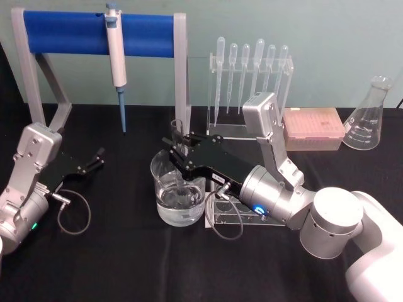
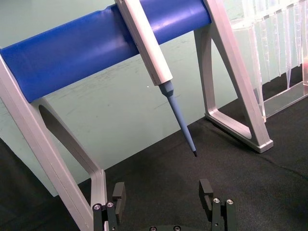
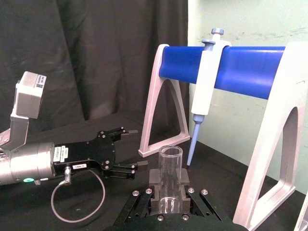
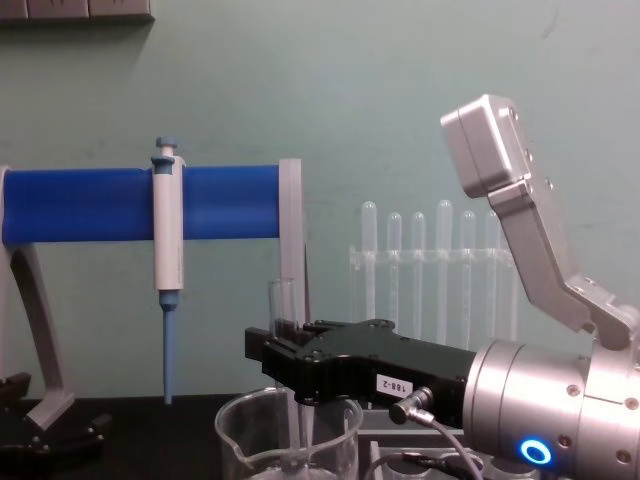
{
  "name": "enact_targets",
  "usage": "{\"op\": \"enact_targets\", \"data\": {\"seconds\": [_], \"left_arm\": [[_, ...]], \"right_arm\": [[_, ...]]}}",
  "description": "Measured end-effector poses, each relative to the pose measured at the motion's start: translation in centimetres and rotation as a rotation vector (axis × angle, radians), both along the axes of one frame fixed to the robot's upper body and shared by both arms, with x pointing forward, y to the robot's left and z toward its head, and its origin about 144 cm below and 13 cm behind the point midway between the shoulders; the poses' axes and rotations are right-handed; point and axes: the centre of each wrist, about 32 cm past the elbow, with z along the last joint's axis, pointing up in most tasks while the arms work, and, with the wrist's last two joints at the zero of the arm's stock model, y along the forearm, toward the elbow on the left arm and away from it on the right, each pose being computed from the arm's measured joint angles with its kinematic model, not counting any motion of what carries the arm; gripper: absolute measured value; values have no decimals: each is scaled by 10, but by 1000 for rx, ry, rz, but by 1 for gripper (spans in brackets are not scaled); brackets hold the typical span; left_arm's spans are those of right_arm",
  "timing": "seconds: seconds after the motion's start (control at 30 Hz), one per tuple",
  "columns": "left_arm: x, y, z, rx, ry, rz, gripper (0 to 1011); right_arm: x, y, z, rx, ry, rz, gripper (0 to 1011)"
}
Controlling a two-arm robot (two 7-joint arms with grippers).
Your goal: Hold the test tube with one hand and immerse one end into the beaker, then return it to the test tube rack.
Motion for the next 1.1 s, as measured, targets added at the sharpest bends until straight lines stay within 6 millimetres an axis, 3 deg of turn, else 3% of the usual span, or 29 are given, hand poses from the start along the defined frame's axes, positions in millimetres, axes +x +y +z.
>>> {"op": "enact_targets", "data": {"seconds": [1.1], "left_arm": [[0, 0, 0, 0, 0, 0, 1000]], "right_arm": [[0, 0, 0, 0, 0, 0, 230]]}}
